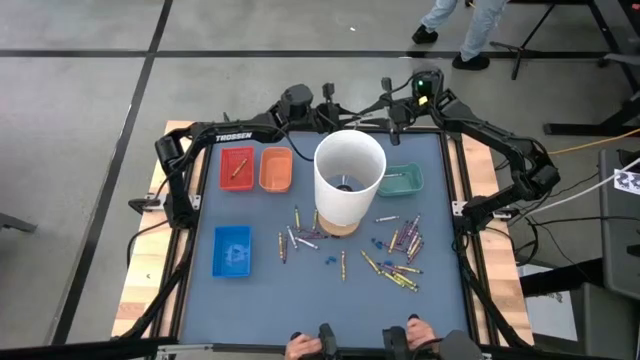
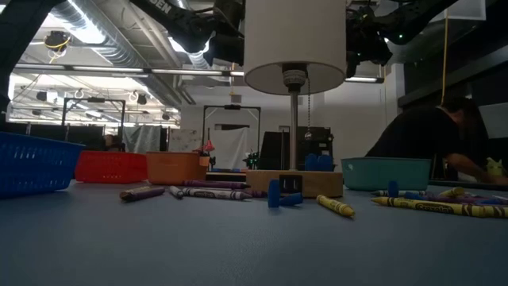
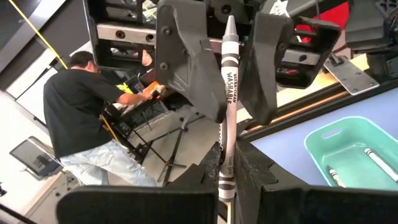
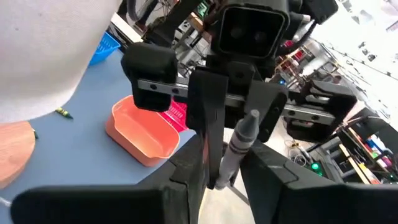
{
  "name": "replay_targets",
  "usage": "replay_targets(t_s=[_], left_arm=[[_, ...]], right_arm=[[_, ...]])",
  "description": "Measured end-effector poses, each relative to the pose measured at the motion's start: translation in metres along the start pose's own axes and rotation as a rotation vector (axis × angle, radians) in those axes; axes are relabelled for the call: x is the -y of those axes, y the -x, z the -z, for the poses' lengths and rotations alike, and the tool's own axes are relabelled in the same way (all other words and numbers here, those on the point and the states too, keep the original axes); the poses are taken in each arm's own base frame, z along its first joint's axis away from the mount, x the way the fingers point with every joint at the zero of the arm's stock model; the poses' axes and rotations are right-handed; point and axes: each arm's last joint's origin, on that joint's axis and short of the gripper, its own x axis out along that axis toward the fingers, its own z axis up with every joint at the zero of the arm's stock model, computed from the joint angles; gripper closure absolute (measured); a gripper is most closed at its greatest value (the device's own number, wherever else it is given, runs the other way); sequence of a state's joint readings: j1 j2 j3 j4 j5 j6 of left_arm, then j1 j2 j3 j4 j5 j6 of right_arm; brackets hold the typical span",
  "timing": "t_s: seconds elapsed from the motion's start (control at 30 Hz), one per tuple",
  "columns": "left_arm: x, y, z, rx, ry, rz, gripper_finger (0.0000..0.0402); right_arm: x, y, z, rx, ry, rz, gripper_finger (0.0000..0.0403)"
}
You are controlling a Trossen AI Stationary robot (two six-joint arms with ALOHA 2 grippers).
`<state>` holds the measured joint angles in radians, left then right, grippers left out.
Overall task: Sort crayons
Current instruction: Put the gray crayon into the green bin
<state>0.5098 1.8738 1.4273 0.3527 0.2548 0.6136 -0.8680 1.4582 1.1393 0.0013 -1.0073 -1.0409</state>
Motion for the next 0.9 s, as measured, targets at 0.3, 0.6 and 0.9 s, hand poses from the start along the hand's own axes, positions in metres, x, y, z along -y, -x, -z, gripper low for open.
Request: replay_targets(t_s=[0.3, 0.6, 0.9], left_arm=[[0.0001, -0.0001, -0.0001, 0.001, 0.0, -0.001, 0.039], [0.0003, -0.0002, 0.0003, -0.002, 0.0, 0.0, 0.039], [0.0004, -0.0003, 0.0006, -0.004, -0.002, -0.002, 0.039]], right_arm=[[-0.0001, 0.0003, 0.0003, -0.002, -0.003, 0.0, 0.0302], [0.0, 0.0004, 0.0004, -0.002, -0.002, 0.0, 0.0348], [0.0001, 0.0005, 0.0007, -0.01, -0.003, 0.004, 0.0381]])
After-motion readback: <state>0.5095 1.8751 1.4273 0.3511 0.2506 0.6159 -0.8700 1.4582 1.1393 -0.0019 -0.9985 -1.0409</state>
